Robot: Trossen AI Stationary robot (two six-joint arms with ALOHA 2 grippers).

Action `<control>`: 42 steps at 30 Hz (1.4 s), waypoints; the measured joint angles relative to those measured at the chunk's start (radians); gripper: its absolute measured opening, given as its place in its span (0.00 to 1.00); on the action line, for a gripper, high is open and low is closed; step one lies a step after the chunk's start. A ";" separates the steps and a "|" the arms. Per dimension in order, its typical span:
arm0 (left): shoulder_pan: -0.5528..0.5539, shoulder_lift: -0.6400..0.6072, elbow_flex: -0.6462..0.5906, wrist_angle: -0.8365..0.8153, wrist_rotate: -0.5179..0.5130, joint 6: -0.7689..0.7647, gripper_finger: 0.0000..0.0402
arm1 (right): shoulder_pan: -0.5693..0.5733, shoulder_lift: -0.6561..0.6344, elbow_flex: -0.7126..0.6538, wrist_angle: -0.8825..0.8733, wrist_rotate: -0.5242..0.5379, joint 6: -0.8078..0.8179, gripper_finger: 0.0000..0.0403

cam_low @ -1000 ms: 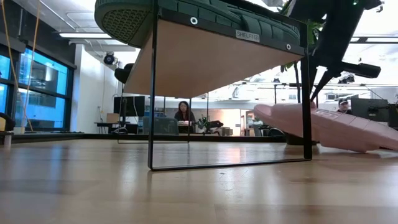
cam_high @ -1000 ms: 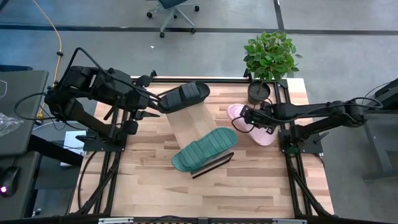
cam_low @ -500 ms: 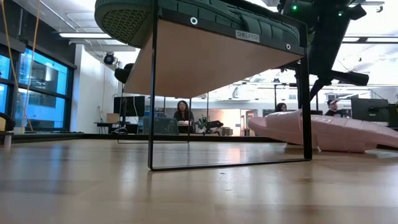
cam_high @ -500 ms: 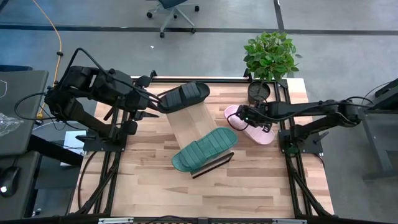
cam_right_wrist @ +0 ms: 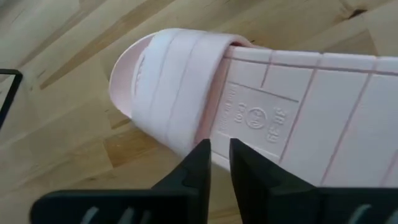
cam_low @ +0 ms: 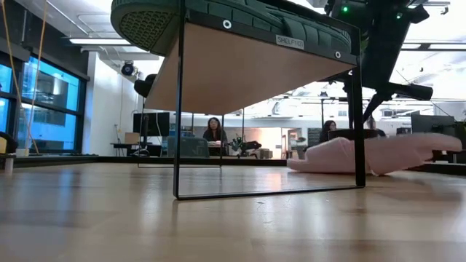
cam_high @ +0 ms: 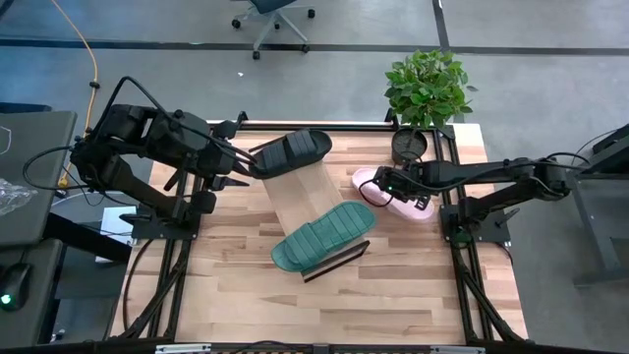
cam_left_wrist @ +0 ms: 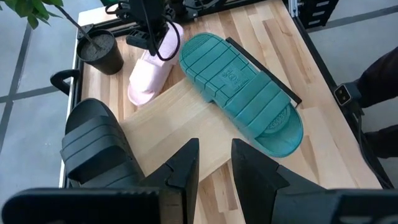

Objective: Pick and place slides into the shelf
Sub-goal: Put the pink pair of slides on the shelf

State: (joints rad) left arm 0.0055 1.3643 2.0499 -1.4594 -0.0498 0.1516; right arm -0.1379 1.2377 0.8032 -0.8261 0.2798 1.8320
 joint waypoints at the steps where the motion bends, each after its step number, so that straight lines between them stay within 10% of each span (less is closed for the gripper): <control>1: 0.000 0.000 0.000 -0.003 0.000 0.000 0.21 | 0.000 0.000 0.000 0.000 0.000 0.000 0.15; 42: 0.000 0.000 0.000 -0.010 0.035 -0.059 0.21 | -0.039 -0.183 -0.163 0.167 0.090 -0.065 0.17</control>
State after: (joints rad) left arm 0.0059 1.3647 2.0499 -1.4696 -0.0147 0.0929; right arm -0.1766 1.0548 0.6399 -0.6594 0.3700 1.7672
